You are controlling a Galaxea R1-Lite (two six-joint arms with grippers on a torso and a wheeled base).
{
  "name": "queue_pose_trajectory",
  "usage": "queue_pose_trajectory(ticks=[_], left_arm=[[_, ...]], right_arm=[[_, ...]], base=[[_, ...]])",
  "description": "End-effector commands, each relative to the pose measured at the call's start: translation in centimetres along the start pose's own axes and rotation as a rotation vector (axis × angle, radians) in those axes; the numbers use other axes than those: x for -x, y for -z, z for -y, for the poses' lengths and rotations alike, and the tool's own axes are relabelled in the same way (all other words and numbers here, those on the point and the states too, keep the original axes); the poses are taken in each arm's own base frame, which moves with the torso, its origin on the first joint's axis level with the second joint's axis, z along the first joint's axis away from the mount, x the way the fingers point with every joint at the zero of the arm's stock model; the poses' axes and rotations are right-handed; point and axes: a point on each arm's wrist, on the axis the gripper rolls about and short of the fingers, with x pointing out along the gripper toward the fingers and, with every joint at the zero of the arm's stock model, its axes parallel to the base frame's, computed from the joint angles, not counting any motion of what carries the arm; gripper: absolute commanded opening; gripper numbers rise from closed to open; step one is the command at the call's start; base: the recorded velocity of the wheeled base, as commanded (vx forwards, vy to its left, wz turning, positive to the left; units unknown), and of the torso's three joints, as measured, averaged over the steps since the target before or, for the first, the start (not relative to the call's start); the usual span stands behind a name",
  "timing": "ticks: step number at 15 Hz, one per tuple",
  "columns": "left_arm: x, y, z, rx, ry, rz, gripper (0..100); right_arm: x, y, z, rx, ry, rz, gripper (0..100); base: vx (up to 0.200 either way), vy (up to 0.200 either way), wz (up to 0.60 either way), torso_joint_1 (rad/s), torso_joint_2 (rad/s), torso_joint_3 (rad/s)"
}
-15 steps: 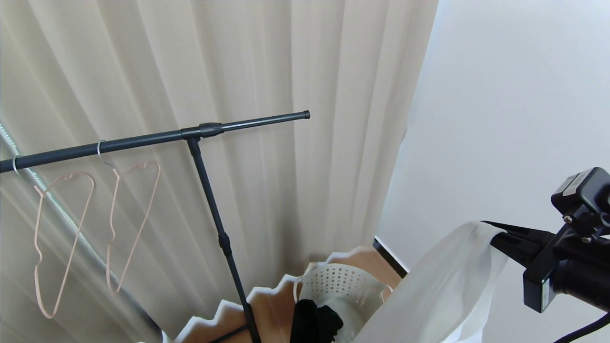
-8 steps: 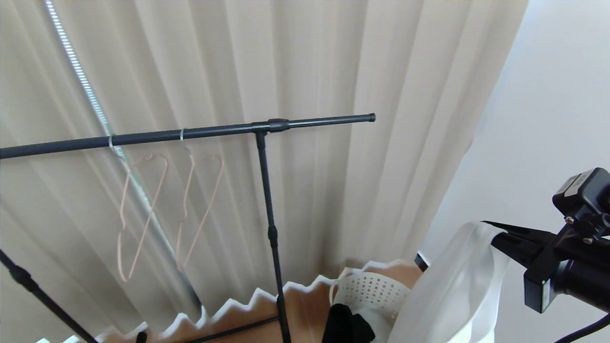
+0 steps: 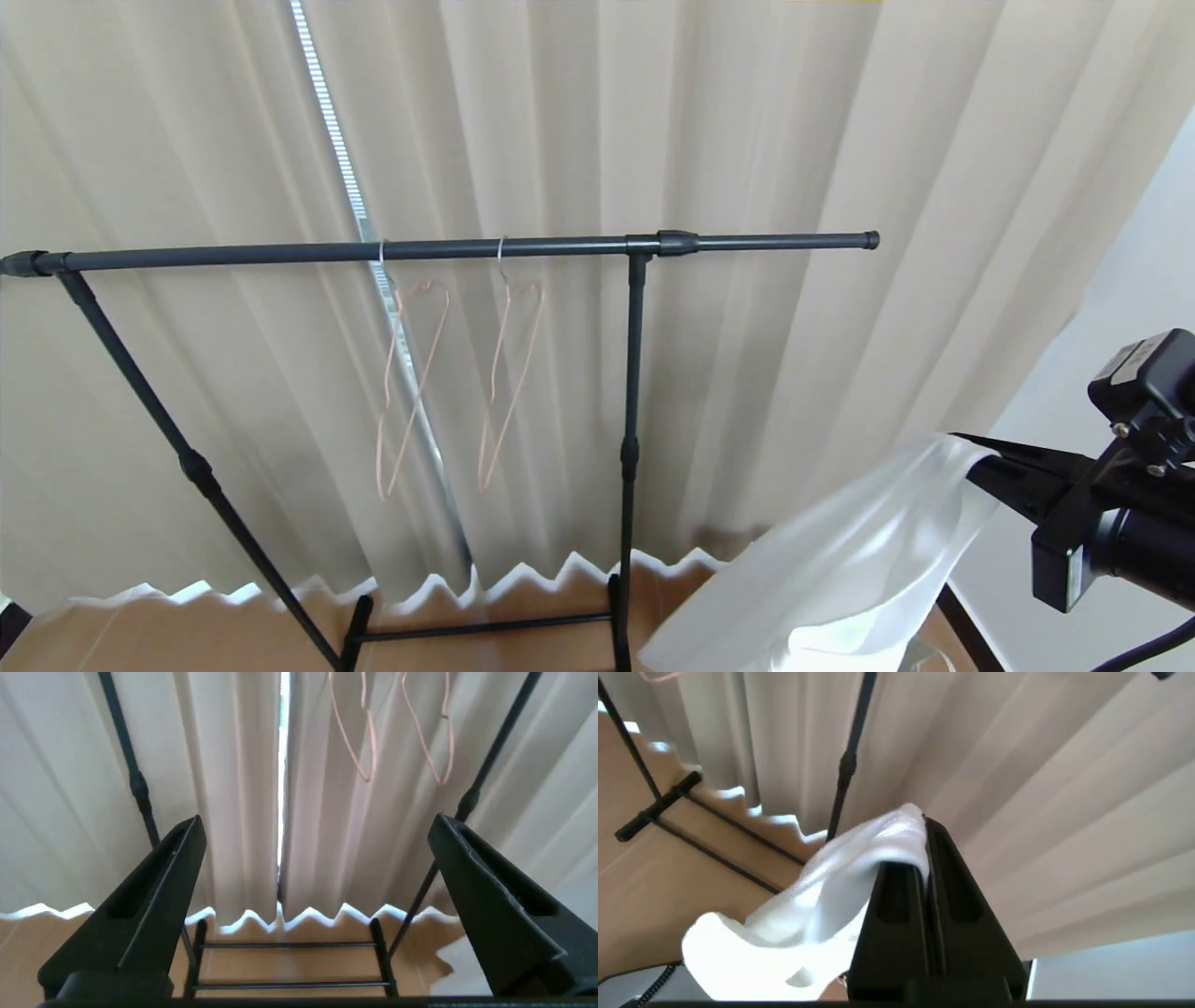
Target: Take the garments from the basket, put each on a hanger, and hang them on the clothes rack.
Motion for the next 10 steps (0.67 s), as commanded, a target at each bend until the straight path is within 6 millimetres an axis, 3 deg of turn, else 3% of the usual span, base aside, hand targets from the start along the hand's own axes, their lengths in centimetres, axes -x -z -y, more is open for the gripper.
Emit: queue_pose_trajectory(ticks=[1,7,9,10], left_arm=[[-0.01,0.0,0.0,0.0,-0.001,-0.001,100],[-0.01,0.0,-0.01,0.002,-0.002,-0.001,100],[-0.01,0.0,-0.01,0.002,-0.002,-0.001,100],[-0.01,0.0,-0.01,0.002,-0.002,-0.001,100]], right_arm=[[-0.02,-0.03,-0.02,0.001,-0.002,0.002,0],[-0.06,-0.01,-0.03,0.001,-0.002,0.0,0],[-0.06,0.03,-0.04,0.001,-0.002,-0.001,0],[-0.06,0.03,-0.04,0.001,-0.002,-0.001,0]], base=[[0.0,0.2,0.0,-0.002,0.0,0.002],[0.0,0.2,0.0,0.003,0.0,0.002],[-0.2,0.2,0.0,0.002,0.0,0.005],[-0.2,0.0,0.0,-0.002,0.01,-0.002]])
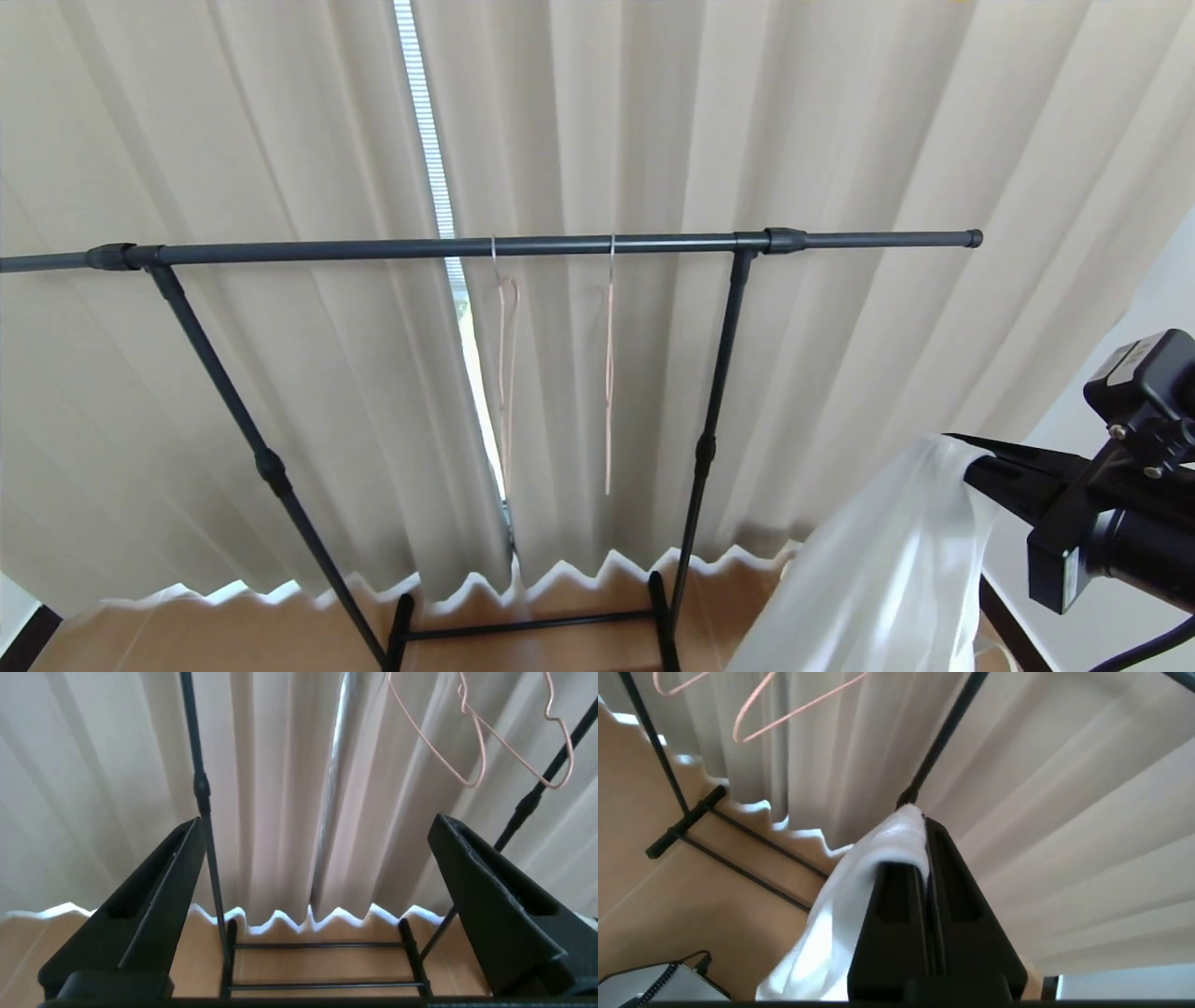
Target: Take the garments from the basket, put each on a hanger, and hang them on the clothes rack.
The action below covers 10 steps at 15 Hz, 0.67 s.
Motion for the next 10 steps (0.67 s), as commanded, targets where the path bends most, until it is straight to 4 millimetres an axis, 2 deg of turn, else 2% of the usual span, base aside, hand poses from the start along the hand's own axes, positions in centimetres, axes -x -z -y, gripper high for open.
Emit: queue_pose_trajectory(ticks=[1,5,10], left_arm=[[-0.01,0.0,0.0,0.0,-0.001,-0.001,100],[-0.01,0.0,0.0,0.001,-0.002,-0.001,100],[-0.01,0.0,0.0,0.0,-0.002,-0.001,100]], right_arm=[[-0.05,0.01,-0.02,0.001,-0.001,-0.001,0],[-0.08,0.02,-0.03,0.001,-0.001,-0.003,0],[-0.16,0.05,-0.05,0.001,-0.002,-0.006,0]], base=[[-0.2,0.0,0.0,0.012,0.01,-0.002],[-0.2,0.0,0.0,0.002,0.0,0.002],[0.0,0.0,0.0,0.0,0.0,0.0]])
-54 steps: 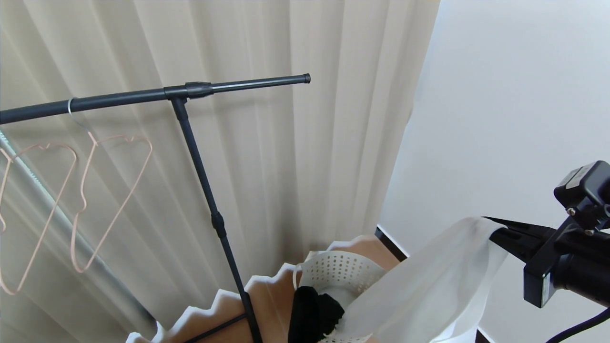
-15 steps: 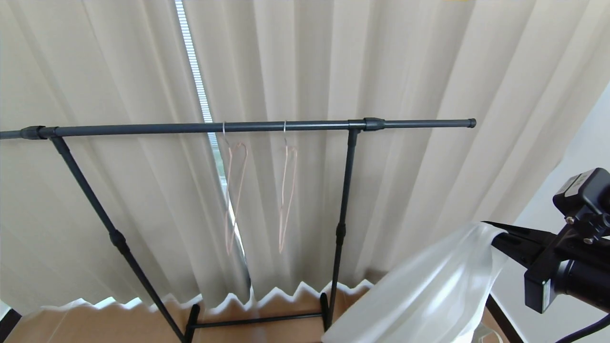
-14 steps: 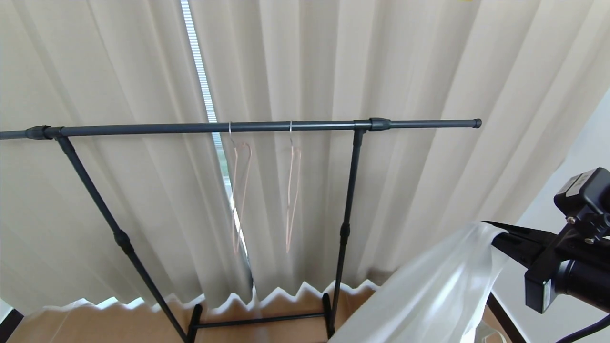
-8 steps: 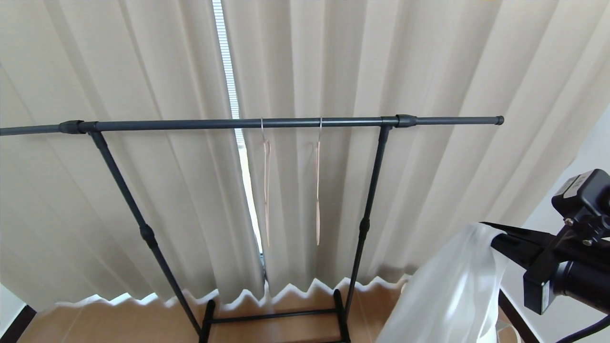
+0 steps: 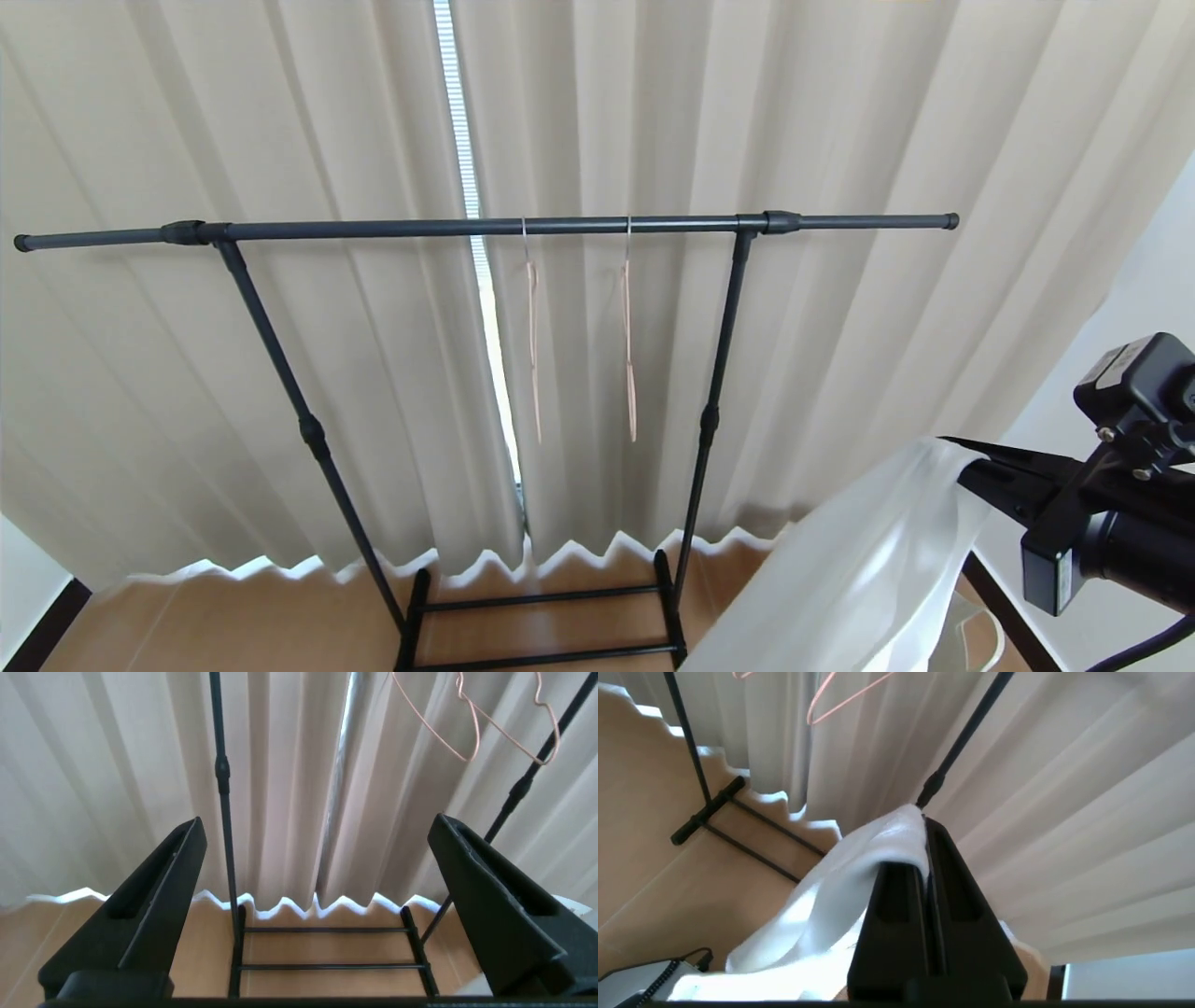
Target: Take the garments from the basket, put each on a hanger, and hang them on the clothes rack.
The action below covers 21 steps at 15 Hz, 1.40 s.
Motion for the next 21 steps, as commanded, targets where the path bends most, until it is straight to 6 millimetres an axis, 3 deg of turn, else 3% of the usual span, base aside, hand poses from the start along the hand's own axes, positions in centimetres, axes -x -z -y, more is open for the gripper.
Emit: queue_pose_trajectory(ticks=[1,21], left_arm=[[0.0,0.0,0.0,-0.001,0.001,0.0,100],[-0.2,0.1,0.0,-0.062,0.009,-0.033,100]], right_arm=[[-0.1,0.0,0.0,0.001,-0.001,-0.001,0],[-0.6,1.2,-0.5,0.045,-0.01,-0.047,0]], base=[[0.0,0.0,0.0,0.0,0.0,0.0],[0.0,0.0,0.03,0.0,0.0,0.0]])
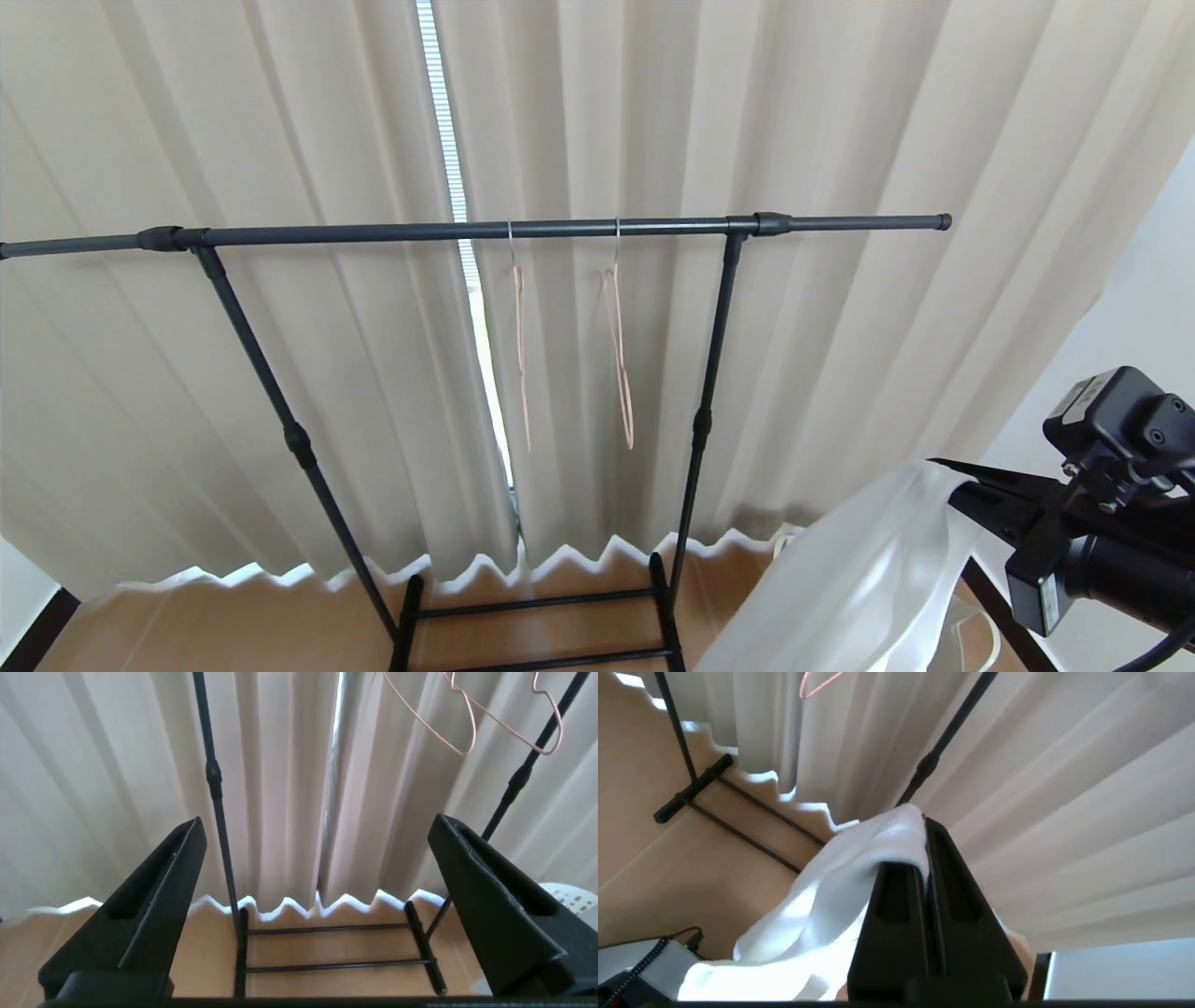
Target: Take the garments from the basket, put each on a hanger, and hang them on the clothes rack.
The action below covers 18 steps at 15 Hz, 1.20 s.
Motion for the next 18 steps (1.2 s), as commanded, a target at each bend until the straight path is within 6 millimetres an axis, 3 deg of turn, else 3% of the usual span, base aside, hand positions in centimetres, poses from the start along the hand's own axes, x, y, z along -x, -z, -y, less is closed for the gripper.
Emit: queue_pose_trajectory(ticks=[1,3,5,8,10,11,13,14,16,18], left_arm=[[-0.6,-0.2,0.0,-0.035,-0.013,-0.085,100],[-2.7,-2.0,0.2,0.038,0.036,-0.294,100],[-5.9,-6.3,0.7,0.194,0.116,-0.392,100],[-10.2,-9.7,2.9,0.172,0.299,-0.497,100],[-12.4,-9.8,4.7,0.161,0.367,-0.588,100],[-14.4,-10.0,6.2,0.163,0.398,-0.612,100],[-15.3,-10.2,8.0,0.16,0.479,-0.617,100],[-16.3,-9.8,10.7,0.14,0.57,-0.652,100],[-18.3,-8.5,13.7,0.114,0.614,-0.683,100],[-19.2,-8.1,14.7,0.121,0.631,-0.676,100]], right_arm=[[-0.2,-0.3,-0.1,0.001,0.012,0.006,0],[-0.5,-0.9,-0.5,-0.018,0.001,0.015,0],[-1.4,-2.9,-1.1,-0.126,-0.037,0.034,0],[-3.2,-4.4,-1.2,-0.121,-0.096,-0.033,0],[-4.2,-5.2,-1.4,-0.128,-0.112,-0.038,0],[-5.7,-6.4,-1.5,-0.145,-0.107,-0.035,0],[-6.4,-7.1,-1.9,-0.169,-0.116,-0.033,0],[-6.6,-7.2,-3.0,-0.231,-0.152,-0.039,0],[-7.2,-7.3,-4.0,-0.285,-0.154,-0.056,0],[-7.5,-7.7,-4.1,-0.288,-0.087,-0.048,0]], base=[[0.0,0.0,0.0,0.0,0.0,0.0],[0.0,0.0,0.0,0.0,0.0,0.0],[0.0,0.0,0.0,0.0,0.0,0.0],[0.0,0.0,0.0,0.0,0.0,0.0],[0.0,0.0,0.0,0.0,0.0,0.0],[0.0,0.0,0.0,0.0,0.0,0.0],[0.0,0.0,0.0,0.0,0.0,0.0],[0.0,0.0,0.0,0.0,0.0,0.0],[0.0,0.0,0.0,0.0,0.0,0.0],[0.0,0.0,0.0,0.0,0.0,0.0]])
